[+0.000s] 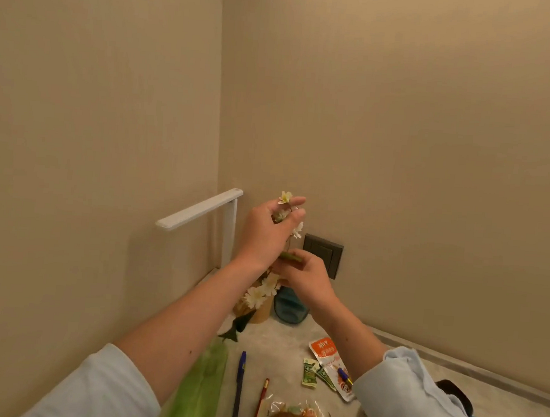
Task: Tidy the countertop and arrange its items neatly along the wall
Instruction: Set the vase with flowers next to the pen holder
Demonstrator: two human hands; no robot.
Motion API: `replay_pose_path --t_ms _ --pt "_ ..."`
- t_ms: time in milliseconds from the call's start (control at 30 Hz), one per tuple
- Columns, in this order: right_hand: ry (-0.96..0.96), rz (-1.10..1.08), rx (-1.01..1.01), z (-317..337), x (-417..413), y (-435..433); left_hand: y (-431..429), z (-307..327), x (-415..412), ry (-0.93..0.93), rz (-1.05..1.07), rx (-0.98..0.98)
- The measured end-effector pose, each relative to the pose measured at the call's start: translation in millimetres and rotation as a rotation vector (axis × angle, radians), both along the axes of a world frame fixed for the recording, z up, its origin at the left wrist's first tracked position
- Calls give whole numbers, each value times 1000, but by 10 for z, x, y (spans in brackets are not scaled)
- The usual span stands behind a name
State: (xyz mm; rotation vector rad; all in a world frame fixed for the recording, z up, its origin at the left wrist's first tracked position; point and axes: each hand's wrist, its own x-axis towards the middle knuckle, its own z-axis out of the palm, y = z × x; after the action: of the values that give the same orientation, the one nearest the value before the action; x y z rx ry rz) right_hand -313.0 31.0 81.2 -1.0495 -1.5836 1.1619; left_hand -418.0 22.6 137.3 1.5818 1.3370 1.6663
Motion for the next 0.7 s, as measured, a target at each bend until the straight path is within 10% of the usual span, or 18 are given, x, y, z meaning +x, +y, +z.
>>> replay_pose_path --t_ms 700 --pt "-187 -472 227 531 296 739 504 -361 68 -12 -262 -403"
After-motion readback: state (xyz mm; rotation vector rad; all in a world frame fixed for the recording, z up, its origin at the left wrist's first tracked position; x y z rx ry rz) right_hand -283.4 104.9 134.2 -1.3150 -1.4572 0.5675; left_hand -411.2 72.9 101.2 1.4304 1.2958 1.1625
